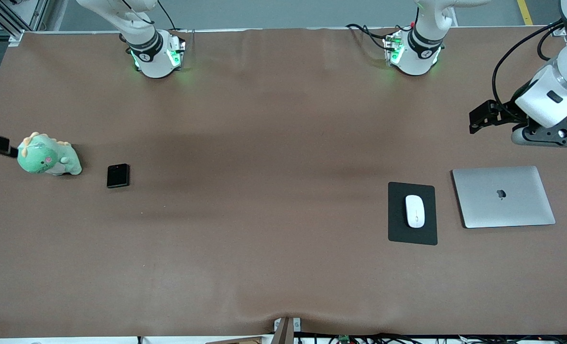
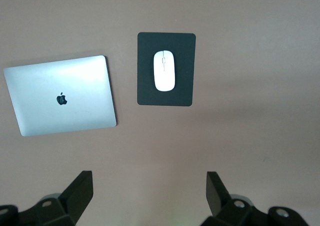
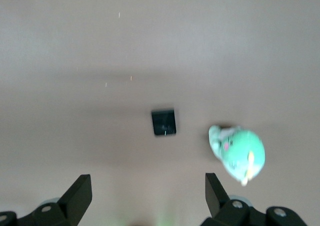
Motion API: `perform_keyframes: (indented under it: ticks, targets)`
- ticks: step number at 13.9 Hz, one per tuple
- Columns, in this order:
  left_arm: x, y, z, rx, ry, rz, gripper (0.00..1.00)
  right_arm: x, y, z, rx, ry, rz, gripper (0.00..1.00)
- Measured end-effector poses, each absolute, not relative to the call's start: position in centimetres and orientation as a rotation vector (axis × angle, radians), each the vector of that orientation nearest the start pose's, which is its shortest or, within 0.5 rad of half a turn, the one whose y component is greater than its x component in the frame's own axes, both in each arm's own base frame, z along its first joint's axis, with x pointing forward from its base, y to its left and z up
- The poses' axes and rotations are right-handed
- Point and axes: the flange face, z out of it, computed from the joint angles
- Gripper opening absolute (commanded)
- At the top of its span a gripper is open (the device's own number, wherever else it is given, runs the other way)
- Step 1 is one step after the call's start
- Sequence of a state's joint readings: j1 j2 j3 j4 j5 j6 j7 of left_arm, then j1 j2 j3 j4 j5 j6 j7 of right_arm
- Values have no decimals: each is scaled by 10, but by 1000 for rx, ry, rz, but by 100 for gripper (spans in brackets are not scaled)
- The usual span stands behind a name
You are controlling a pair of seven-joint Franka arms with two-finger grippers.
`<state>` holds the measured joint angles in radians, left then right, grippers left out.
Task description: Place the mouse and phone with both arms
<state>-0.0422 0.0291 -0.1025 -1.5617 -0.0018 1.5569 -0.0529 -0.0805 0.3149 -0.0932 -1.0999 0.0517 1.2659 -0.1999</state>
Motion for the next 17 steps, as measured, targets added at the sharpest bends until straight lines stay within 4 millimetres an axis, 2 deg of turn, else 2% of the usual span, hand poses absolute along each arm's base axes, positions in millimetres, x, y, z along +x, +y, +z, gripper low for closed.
perform_keyframes:
  ticks: [3,6,8,11,13,17]
  targets:
    - [556,-81,614,-3140,145,46,100,578,-89,628,-3070,-53,228,100]
    - [556,-80,614,-3140,144,46,100,536,-82,608,-3071,-61,162,100]
    - [556,-81,614,-3140,145,46,100,520,-82,598,-3132,-79,150,100]
    - [556,-81,614,-3140,146,46,100,524,-84,611,-3177,-87,81,100]
    - [556,-81,614,-3140,146,45,100,528,-82,624,-3136,-77,64,100]
    - [556,-80,617,-3140,163,35,100,534,-75,625,-3102,-87,82,100]
